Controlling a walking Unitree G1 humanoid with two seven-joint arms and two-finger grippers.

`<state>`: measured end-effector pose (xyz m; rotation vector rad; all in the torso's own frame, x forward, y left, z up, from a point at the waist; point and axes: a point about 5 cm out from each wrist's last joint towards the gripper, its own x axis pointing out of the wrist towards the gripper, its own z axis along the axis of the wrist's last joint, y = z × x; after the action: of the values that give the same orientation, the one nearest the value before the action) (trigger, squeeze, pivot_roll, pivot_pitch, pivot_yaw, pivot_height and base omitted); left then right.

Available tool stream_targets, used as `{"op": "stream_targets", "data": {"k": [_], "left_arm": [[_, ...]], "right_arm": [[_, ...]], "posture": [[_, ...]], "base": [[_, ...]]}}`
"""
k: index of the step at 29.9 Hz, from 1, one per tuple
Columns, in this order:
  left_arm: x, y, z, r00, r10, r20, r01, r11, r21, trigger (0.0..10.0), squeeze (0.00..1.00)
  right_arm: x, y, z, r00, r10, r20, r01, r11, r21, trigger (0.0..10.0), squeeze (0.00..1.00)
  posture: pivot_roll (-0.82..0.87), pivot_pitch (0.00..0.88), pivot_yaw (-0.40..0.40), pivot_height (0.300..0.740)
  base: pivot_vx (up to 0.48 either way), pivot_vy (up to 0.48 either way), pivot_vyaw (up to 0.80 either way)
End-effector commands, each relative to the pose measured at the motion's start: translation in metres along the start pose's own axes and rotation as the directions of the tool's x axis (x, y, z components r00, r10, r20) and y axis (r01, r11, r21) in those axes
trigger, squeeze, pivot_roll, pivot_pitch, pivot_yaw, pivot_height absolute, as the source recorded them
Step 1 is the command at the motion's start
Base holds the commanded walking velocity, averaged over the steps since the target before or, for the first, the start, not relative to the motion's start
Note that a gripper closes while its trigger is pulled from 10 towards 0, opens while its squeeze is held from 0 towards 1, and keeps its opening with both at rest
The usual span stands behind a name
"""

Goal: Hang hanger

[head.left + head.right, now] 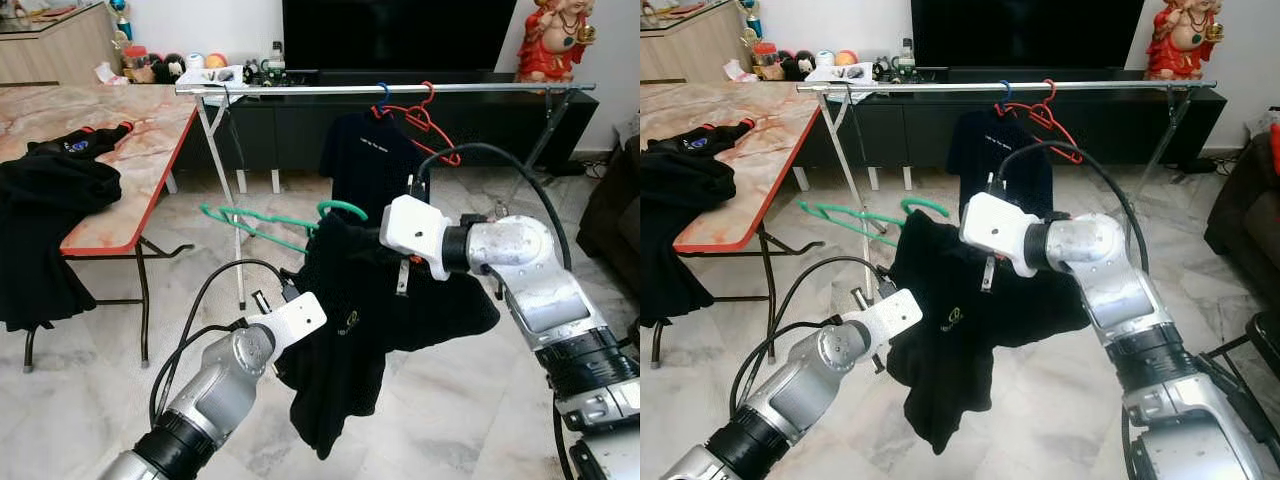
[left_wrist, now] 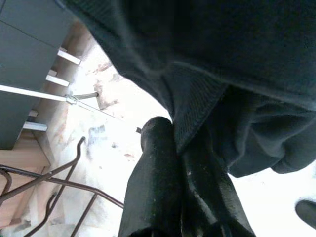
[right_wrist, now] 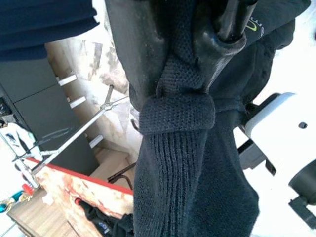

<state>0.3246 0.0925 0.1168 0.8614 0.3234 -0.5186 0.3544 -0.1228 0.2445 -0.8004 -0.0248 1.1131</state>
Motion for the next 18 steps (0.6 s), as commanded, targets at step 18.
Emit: {"op": "stream_targets", "data": {"k": [18], "left_arm": [[-0.012, 0.001, -0.007, 0.995, -0.094, 0.029, 0.098, 0.964, -0.247, 0.0, 0.00]], "right_arm": [[-0.051, 0.028, -0.050, 0.969, 0.067, 0.238, -0.144, 0.934, 0.327, 0.0, 0.00]], "posture": [[0.04, 0.055, 0.036, 0.740]], "base": [[0.000, 0.000, 0.00]]}}
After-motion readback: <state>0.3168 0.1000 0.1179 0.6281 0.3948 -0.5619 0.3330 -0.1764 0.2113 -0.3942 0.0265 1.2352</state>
